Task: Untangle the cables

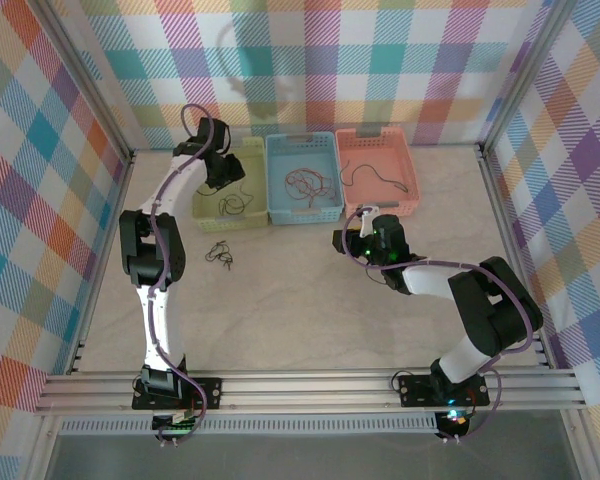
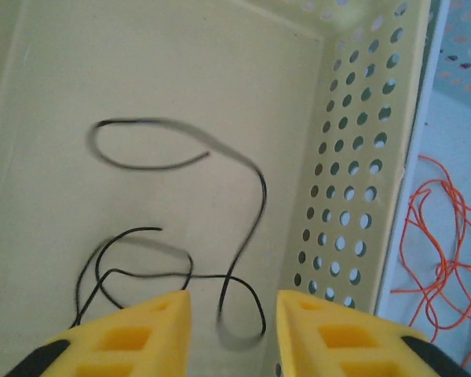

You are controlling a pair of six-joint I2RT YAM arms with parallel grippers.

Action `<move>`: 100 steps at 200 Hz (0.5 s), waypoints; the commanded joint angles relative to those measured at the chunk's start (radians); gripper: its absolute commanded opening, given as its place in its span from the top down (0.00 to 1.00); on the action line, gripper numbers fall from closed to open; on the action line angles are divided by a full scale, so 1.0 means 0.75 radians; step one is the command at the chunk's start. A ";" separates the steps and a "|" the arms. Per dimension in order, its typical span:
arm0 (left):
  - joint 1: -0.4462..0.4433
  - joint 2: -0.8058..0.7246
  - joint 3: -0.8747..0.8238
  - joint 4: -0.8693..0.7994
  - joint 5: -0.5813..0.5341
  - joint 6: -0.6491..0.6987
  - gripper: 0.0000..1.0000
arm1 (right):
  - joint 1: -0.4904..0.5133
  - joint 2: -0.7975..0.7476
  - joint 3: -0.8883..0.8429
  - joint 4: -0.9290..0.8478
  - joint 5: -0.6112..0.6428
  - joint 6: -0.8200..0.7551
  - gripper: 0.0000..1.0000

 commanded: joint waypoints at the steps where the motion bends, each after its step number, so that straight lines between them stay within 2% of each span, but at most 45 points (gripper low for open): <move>1: -0.009 -0.070 0.051 -0.081 0.052 0.003 0.53 | -0.011 0.014 0.030 0.004 -0.022 -0.003 0.49; 29: -0.012 -0.129 0.055 -0.128 0.070 0.003 0.52 | -0.010 0.014 0.028 0.005 -0.023 -0.002 0.49; 45: -0.018 -0.204 -0.023 -0.113 0.074 0.009 0.52 | -0.011 0.013 0.028 0.006 -0.024 -0.002 0.49; 100: -0.079 -0.770 -0.745 0.262 0.056 -0.083 0.52 | -0.011 0.005 0.014 0.019 -0.029 0.002 0.49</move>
